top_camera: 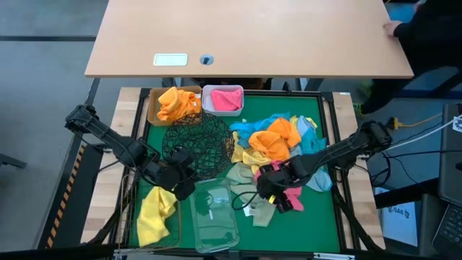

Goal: Sort microfiber towel by color & place in baskets
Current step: Put the light green microfiber towel into the transparent bin, then put the orange microfiber towel into the orange bin

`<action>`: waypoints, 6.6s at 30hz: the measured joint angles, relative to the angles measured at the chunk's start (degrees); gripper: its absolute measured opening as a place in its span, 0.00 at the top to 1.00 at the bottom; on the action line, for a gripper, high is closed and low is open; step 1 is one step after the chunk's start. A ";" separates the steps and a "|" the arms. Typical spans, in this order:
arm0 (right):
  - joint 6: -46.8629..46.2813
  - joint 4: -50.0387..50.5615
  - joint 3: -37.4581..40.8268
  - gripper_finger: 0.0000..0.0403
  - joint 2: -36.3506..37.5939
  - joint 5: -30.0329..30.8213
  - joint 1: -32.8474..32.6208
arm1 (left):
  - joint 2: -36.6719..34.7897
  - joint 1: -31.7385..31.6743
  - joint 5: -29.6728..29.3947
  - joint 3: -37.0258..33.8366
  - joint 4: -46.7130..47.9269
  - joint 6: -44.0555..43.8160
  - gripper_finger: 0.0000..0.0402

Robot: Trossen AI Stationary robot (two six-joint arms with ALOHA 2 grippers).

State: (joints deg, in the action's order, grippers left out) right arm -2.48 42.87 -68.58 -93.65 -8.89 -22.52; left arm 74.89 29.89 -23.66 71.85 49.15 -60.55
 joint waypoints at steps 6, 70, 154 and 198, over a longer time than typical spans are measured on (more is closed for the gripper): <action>-0.01 -0.12 0.00 0.53 -5.07 1.49 0.00 | 0.00 0.00 -2.51 0.00 -0.57 0.26 0.70; 2.99 18.27 -50.71 0.99 -6.95 3.42 0.04 | 0.00 0.00 -16.15 0.00 -2.19 14.66 0.70; 13.26 13.54 -59.84 0.93 -32.60 0.32 2.65 | 0.02 0.02 -15.62 0.02 -1.77 17.59 0.70; 4.28 46.45 -52.15 0.49 -2.66 22.32 2.69 | 0.02 0.00 -15.87 0.02 -2.12 17.66 0.70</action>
State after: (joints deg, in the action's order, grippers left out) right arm 1.80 89.32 -120.73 -96.31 13.43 -19.84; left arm 74.91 29.89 -39.54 71.88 47.03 -42.89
